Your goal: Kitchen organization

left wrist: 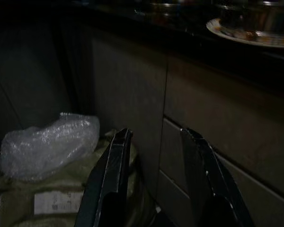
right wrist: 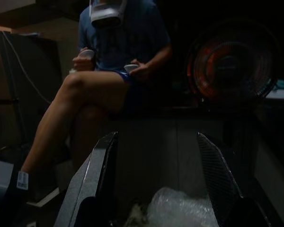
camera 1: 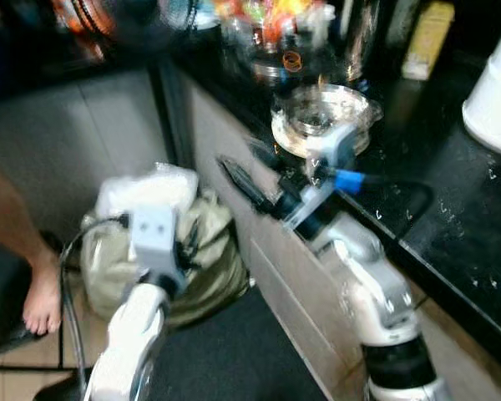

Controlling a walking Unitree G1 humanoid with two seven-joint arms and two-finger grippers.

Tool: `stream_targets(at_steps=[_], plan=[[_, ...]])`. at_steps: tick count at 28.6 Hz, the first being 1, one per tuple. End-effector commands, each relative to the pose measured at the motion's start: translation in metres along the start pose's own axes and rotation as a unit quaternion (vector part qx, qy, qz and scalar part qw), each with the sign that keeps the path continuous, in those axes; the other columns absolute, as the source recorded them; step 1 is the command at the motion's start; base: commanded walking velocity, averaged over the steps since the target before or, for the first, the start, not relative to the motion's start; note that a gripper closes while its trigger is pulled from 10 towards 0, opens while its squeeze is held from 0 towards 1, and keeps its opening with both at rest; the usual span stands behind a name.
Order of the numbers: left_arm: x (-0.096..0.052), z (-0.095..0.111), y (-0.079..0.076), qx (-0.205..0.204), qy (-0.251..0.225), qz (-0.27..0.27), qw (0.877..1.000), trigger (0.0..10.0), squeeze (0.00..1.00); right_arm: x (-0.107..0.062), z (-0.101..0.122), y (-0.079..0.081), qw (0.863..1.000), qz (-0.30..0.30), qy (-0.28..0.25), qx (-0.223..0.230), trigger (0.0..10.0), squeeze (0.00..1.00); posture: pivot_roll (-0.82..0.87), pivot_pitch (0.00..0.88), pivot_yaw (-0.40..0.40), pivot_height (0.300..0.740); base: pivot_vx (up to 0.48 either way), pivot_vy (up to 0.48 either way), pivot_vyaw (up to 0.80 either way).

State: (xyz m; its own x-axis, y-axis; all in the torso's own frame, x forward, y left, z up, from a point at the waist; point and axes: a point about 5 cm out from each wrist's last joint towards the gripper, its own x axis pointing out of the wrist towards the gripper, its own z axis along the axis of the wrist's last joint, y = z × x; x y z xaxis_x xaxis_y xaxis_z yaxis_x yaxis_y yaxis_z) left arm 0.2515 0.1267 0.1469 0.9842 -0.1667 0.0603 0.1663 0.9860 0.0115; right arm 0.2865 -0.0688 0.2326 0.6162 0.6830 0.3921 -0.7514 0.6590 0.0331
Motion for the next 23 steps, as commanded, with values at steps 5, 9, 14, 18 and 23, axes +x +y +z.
stream_targets(at_steps=[5, 9, 14, 18, 23], plan=[[-0.0012, -0.0027, 0.0032, 0.005, 0.006, 0.005, 1.000, 10.0, 0.00, 0.0021, -0.0035, 0.0014, 1.000, -0.002, 0.010, -0.006, 10.0, 0.00, 0.09, 0.008, -0.010, 0.740, 0.284, 0.000, 0.00], [-0.0010, -0.0028, 0.0031, 0.006, 0.006, 0.003, 1.000, 10.0, 0.00, 0.0012, -0.0086, -0.0002, 0.999, -0.009, 0.031, -0.039, 10.0, 0.00, 0.09, 0.009, -0.007, 0.740, 0.284, 0.000, 0.00], [-0.0006, -0.0030, 0.0026, 0.006, 0.006, 0.003, 1.000, 10.0, 0.00, 0.0006, -0.0108, -0.0011, 0.998, -0.012, 0.038, -0.047, 10.0, 0.00, 0.09, 0.007, -0.007, 0.740, 0.284, 0.000, 0.00], [-0.0003, -0.0032, 0.0023, 0.007, 0.007, 0.001, 1.000, 10.0, 0.00, 0.0017, -0.0112, -0.0015, 0.998, -0.016, 0.038, -0.050, 10.0, 0.00, 0.09, 0.003, -0.007, 0.740, 0.285, 0.000, 0.00], [0.0000, -0.0033, 0.0021, 0.007, 0.006, 0.000, 1.000, 10.0, 0.00, 0.0033, -0.0103, -0.0022, 0.998, -0.019, 0.036, -0.054, 10.0, 0.00, 0.09, 0.001, -0.009, 0.740, 0.283, 0.000, 0.00]])
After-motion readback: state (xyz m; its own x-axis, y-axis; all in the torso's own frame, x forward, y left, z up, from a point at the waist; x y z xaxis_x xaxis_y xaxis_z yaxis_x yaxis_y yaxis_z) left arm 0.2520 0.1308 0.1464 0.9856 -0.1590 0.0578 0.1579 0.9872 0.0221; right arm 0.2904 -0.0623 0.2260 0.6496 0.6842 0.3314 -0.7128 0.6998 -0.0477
